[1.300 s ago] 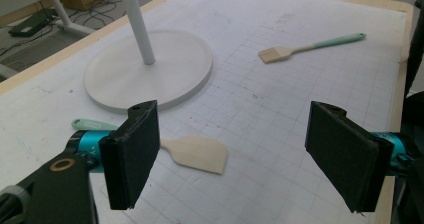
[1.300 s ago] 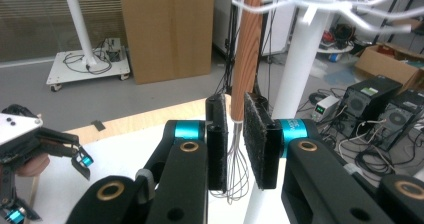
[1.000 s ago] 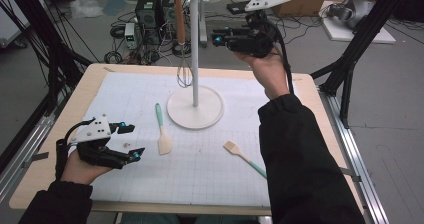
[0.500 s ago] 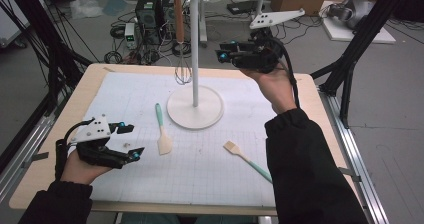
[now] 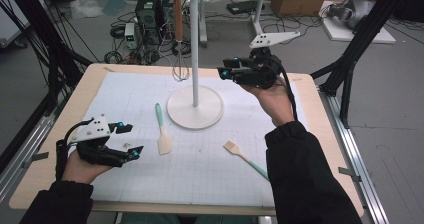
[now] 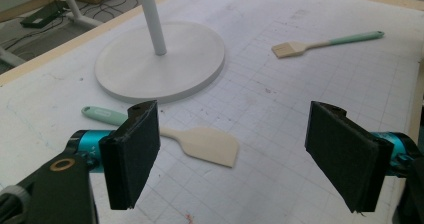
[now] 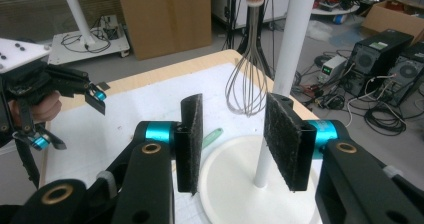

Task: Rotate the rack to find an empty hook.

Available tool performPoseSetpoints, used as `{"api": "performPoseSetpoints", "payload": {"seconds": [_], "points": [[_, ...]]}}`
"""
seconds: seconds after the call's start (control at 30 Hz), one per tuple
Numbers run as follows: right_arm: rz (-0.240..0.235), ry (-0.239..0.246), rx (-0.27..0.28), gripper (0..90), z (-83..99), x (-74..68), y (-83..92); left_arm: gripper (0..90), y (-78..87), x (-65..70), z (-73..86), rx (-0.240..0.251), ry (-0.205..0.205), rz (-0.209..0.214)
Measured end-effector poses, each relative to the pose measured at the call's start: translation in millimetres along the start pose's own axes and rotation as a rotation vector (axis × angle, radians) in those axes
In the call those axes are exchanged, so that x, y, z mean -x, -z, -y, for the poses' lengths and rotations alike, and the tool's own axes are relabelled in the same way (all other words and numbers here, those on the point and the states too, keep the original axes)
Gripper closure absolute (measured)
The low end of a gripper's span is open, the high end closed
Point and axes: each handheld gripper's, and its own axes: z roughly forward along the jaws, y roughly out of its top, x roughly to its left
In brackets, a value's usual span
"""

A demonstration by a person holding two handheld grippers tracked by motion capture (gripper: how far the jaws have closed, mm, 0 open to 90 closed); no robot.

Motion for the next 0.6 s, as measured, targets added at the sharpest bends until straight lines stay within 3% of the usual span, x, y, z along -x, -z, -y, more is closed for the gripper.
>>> {"api": "performPoseSetpoints", "payload": {"seconds": [0.6], "points": [[-0.018,-0.035,0.020,45.7,38.5,-8.3,0.2,22.4,-2.2,-1.9,4.2,0.004,0.014,-0.011]]}}
